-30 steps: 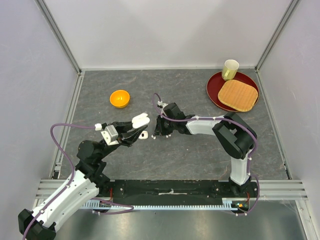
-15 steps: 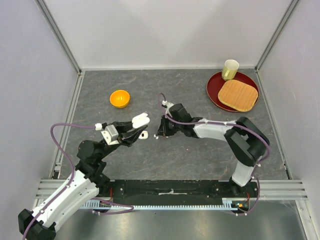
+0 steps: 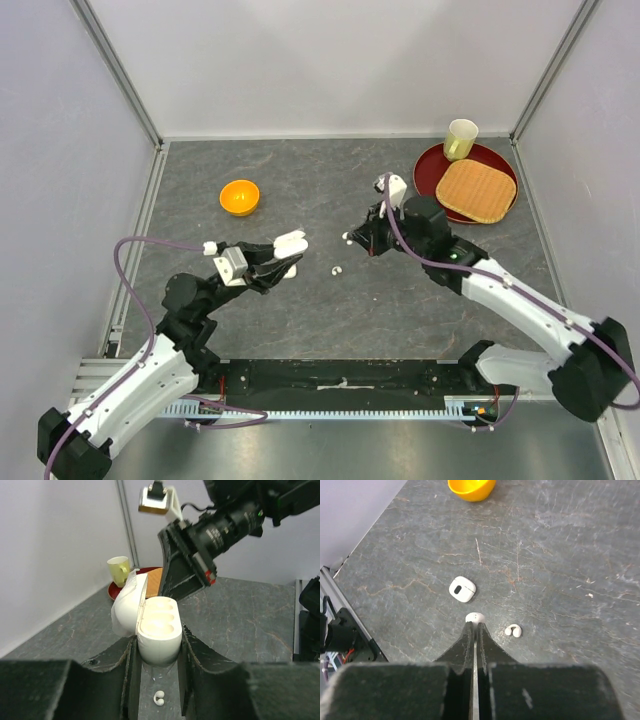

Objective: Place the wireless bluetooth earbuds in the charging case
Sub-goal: Place the earbud in the charging case.

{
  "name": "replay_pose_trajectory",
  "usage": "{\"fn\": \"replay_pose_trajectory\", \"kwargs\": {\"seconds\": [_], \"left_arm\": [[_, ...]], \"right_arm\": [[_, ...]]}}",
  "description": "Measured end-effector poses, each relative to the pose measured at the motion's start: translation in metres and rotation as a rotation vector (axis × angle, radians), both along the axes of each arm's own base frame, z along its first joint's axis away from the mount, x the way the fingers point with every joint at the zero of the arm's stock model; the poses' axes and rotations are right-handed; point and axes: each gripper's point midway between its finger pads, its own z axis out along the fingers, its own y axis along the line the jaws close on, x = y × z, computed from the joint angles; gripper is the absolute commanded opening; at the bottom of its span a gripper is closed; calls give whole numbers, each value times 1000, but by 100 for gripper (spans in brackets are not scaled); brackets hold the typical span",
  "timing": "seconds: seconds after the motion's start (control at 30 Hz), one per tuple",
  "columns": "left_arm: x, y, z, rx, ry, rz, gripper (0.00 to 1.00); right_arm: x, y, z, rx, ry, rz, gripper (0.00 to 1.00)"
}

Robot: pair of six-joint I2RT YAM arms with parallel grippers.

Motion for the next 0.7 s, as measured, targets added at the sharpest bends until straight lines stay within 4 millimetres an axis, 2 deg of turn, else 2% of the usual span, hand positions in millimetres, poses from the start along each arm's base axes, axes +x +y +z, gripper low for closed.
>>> {"fn": "replay_pose_trajectory", "kwargs": {"seconds": [0.23,0.4,0.53,0.7], "left_arm": [[-8,-16,-13,51,7,-109,2],[-16,-31,-32,104,39,-223,2],[-22,-44,-43,129,76,-326,2],[-28,-53,-43,116,87,-415,2]], "right_arm": [[-35,-17,53,-33,-135,132,0],[-70,-27,84,-12,-224,249,0],[-97,-33,103,30,-280,325,0],[-122,-41,121,79,-333,380,0]]}}
